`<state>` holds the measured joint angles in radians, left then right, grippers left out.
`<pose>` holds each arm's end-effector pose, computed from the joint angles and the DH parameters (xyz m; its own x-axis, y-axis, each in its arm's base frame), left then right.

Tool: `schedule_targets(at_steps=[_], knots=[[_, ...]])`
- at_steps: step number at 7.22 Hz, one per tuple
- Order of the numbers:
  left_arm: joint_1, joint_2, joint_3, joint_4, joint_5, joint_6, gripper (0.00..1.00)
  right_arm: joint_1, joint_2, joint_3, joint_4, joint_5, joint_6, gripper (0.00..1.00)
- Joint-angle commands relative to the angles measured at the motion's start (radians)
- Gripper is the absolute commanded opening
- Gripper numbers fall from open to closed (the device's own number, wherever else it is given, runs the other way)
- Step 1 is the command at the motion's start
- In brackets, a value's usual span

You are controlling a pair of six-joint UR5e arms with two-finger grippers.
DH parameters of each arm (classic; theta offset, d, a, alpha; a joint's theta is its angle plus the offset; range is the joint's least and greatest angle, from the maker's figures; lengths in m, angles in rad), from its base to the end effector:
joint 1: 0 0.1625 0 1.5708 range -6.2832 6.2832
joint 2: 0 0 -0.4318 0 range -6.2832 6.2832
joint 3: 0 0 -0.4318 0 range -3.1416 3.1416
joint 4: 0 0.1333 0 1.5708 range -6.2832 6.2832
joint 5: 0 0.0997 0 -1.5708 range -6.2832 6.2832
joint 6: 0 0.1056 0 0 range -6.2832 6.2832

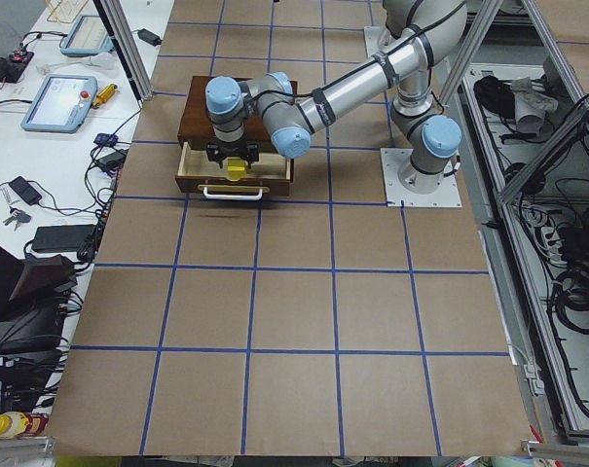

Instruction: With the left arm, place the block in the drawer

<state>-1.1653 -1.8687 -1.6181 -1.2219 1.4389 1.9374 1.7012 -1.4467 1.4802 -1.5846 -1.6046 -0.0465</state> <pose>0.1145 -0.6399 0.3248 -0.0417 0.9979 -0.0506 0.9920 0.0353 -0.1214 0.2044 -0.5608 0.4690 -0.9837 -0.1766 0.0328 -0.1759 0.9842 0.0212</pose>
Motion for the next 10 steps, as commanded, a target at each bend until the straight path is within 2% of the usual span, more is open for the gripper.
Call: schedule_targets(at_steps=[1,3,4,5,6,10], knots=[[-0.005,0.095,0.053,-0.150,-0.009,-0.023,1.00,0.000,0.000,0.000,0.000,0.000,-0.001,1.00],[-0.005,0.222,0.076,-0.333,-0.011,-0.174,1.00,0.000,0.000,0.000,0.000,0.000,-0.001,1.00],[-0.008,0.277,0.063,-0.353,-0.008,-0.272,1.00,0.000,0.000,0.000,0.000,0.000,0.000,1.00],[-0.067,0.299,0.037,-0.363,0.000,-0.423,1.00,0.000,0.000,0.000,0.000,0.000,0.000,1.00],[-0.159,0.310,0.032,-0.351,0.005,-0.657,1.00,0.000,0.000,0.000,0.000,0.000,-0.001,1.00],[-0.397,0.289,0.038,-0.256,0.164,-1.605,1.00,0.000,0.000,0.000,0.000,0.000,0.000,1.00]])
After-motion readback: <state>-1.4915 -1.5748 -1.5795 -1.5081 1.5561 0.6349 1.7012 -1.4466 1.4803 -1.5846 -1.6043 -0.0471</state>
